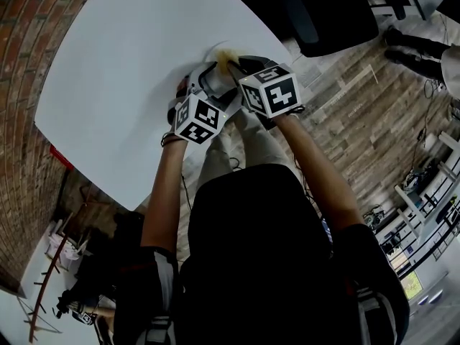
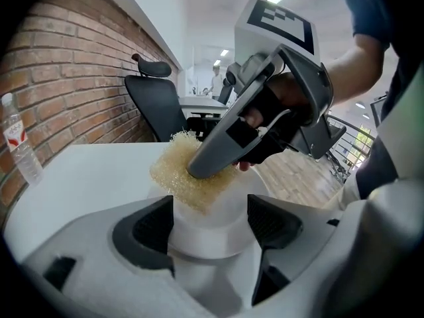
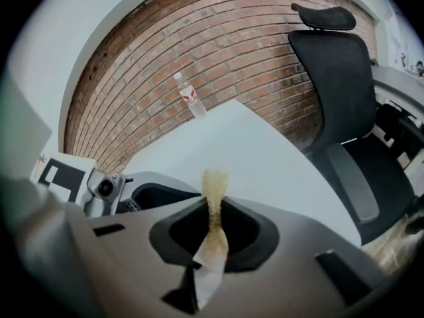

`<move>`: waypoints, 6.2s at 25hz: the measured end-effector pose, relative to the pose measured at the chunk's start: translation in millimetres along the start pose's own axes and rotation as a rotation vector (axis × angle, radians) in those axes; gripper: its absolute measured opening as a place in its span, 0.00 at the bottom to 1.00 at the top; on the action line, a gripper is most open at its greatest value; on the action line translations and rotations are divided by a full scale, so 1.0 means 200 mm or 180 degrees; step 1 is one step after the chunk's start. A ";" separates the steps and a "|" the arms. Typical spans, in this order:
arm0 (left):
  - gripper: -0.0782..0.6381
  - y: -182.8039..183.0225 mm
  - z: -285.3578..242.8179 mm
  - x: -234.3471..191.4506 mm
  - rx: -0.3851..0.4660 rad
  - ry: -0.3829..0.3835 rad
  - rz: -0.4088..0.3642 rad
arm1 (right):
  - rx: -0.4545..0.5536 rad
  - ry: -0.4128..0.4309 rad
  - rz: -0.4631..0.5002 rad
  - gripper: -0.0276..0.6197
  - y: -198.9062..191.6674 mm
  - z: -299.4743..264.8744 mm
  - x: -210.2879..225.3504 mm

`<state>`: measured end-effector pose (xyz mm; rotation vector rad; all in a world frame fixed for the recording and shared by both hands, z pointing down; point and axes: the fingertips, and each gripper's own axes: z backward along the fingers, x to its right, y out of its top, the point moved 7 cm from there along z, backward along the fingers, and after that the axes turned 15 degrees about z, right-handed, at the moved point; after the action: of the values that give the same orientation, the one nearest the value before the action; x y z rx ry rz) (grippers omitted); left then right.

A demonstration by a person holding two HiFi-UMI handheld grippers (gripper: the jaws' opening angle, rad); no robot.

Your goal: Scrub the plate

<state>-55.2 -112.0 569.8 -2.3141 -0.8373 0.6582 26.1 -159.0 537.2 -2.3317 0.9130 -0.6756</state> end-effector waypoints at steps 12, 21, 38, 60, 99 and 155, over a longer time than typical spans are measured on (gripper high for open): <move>0.58 -0.01 0.00 0.00 0.0031 -0.0009 -0.0010 | -0.0140 -0.0043 0.0148 0.10 0.00 -0.07 0.01; 0.58 -0.01 0.00 0.00 0.0038 0.0000 -0.0005 | -0.0235 -0.0065 0.0187 0.10 0.01 -0.10 0.03; 0.58 -0.01 0.01 0.00 0.0063 -0.0002 0.0006 | -0.0238 -0.0224 0.0052 0.10 -0.02 -0.03 0.12; 0.58 -0.02 0.00 0.00 0.0102 0.0009 0.0024 | -0.0214 -0.0448 -0.0147 0.10 -0.11 0.10 0.23; 0.58 -0.02 0.01 0.00 0.0135 -0.0010 0.0005 | -0.0343 -0.0368 -0.0207 0.10 -0.13 0.05 0.11; 0.58 -0.04 0.00 -0.02 0.0121 -0.0030 0.0029 | -0.0482 -0.0473 -0.0456 0.10 -0.36 0.24 0.06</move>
<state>-60.8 -111.0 576.5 -2.2839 -0.8121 0.6838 95.7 -107.8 550.1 -2.5624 0.7594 -0.4957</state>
